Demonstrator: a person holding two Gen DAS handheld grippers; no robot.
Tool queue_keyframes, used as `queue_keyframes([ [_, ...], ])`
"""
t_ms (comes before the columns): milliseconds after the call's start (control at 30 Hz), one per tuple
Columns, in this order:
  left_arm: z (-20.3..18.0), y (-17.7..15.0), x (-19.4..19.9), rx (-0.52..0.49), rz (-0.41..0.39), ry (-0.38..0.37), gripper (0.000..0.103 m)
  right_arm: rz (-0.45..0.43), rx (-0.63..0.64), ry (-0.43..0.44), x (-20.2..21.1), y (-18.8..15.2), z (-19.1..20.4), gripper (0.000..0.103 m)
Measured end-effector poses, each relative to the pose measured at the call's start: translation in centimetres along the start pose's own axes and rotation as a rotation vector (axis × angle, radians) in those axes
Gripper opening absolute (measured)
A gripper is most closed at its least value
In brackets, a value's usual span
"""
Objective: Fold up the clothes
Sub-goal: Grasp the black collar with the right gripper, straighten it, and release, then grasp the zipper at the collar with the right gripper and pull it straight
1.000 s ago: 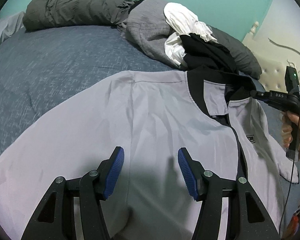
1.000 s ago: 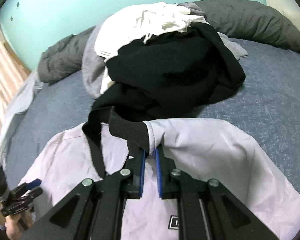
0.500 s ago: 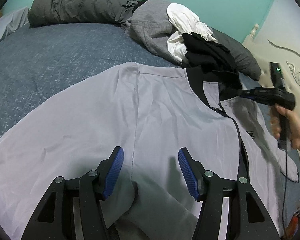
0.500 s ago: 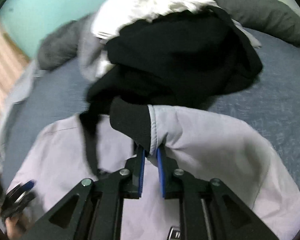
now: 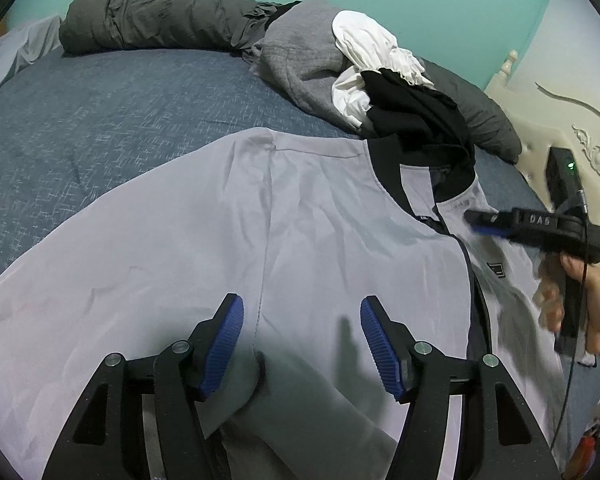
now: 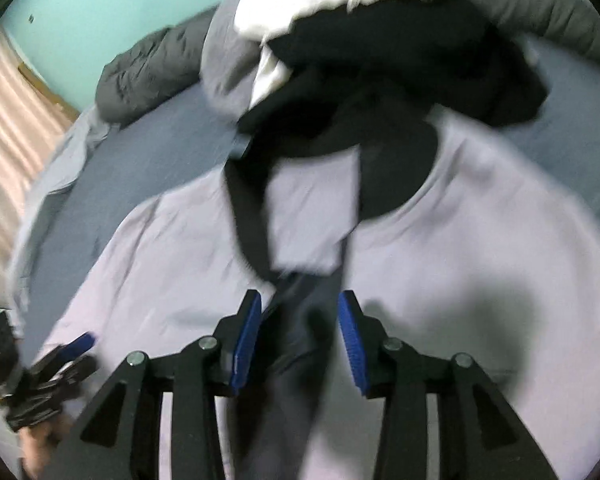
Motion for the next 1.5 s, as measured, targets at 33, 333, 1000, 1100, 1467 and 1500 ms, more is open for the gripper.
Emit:
queue_keyframes([
  [33,0.0,0.0,0.0,0.000,-0.001,0.000,0.065,0.011,-0.027,0.037,-0.7,-0.3,0.5,0.040],
  [333,0.3,-0.1,0.1,0.005,0.004,-0.001,0.065,0.050,-0.017,0.030,-3.3,0.0,2.0,0.004],
  [1000,-0.3,-0.4,0.3,-0.008,0.011,-0.006,0.065,0.018,0.147,-0.206,-4.7,3.0,-0.2,0.006],
  [1100,-0.1,-0.3,1.1,-0.010,0.011,0.007,0.065,-0.014,0.109,-0.212,-1.8,2.7,-1.0,0.007],
  [1467,2.1,-4.6,6.3,-0.021,0.102,0.060,0.066,0.016,0.060,-0.114,9.0,-7.0,-0.5,0.021],
  [1500,2.2,-5.2,6.9,-0.020,0.116,0.058,0.065,0.019,0.055,-0.104,9.8,-8.0,-0.4,0.021],
])
Point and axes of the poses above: each gripper's, at about its wrist camera, not at the fingertips, and x roughly against the way its jaws point, z to its left, y to its top, the point moved 10 cm from there along -x, roughly the way its jaws point, and after that the axes turned 14 degrees about x, right-handed, at the moved point
